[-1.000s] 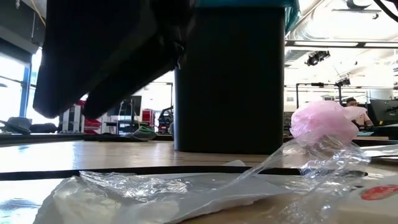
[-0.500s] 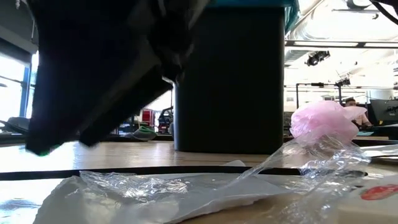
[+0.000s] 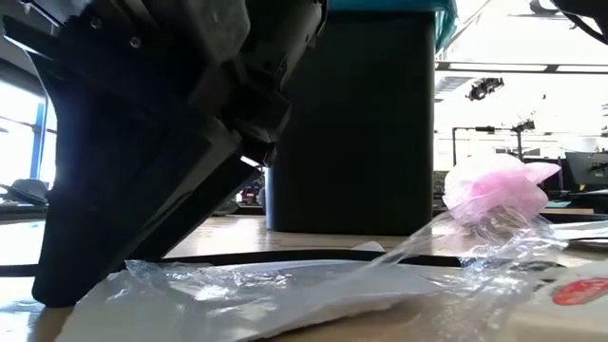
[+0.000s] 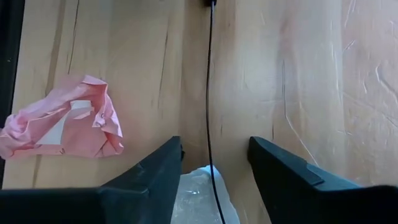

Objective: Place trash/remove bag and relplace
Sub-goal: Put the black zip tie into the trash bin

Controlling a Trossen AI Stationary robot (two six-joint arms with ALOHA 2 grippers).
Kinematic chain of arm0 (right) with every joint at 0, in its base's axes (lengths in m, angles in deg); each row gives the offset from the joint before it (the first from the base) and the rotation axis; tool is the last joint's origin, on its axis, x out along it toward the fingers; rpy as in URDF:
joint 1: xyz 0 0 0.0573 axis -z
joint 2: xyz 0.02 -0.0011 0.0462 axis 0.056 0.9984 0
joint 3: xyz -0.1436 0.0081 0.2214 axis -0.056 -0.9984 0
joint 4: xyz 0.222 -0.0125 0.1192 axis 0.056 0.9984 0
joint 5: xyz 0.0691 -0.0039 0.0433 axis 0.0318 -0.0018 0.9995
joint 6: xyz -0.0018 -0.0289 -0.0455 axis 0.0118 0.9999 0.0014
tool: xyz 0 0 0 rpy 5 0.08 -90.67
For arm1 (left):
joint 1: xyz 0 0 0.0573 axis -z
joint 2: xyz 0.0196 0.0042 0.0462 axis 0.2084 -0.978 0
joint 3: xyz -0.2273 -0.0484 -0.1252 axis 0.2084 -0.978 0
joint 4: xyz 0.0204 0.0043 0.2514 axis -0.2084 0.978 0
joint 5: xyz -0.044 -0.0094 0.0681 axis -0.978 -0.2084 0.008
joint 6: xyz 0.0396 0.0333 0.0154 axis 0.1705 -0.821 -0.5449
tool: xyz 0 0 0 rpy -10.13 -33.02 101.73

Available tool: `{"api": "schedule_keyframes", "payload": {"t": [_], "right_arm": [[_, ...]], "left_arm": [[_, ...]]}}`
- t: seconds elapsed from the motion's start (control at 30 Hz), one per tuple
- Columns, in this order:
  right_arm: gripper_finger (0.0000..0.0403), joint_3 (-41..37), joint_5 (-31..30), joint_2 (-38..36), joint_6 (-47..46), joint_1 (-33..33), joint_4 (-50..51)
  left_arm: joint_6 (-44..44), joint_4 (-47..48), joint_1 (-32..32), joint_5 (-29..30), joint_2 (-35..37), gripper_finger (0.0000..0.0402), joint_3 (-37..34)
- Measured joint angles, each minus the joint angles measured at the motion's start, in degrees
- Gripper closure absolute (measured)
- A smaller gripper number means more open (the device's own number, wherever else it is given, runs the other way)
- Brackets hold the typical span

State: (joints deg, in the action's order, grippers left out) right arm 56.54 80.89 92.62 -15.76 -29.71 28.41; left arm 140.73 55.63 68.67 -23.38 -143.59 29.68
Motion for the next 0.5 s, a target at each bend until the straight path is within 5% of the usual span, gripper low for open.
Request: {"api": "schedule_keyframes", "payload": {"t": [0.37, 0.5], "right_arm": [[0.0385, -0.1, 1.2, 0.1, 1.1, 0.3, -0.2], [0.0395, -0.2, 1.2, 0.1, 1.6, 0.4, -0.2]], "left_arm": [[-0.5, 0.0, -0.5, 5.6, 0.0, 0.0401, 0.0], [-0.5, 0.1, -0.5, 6.2, 0.0, 0.0401, 0.0]]}}
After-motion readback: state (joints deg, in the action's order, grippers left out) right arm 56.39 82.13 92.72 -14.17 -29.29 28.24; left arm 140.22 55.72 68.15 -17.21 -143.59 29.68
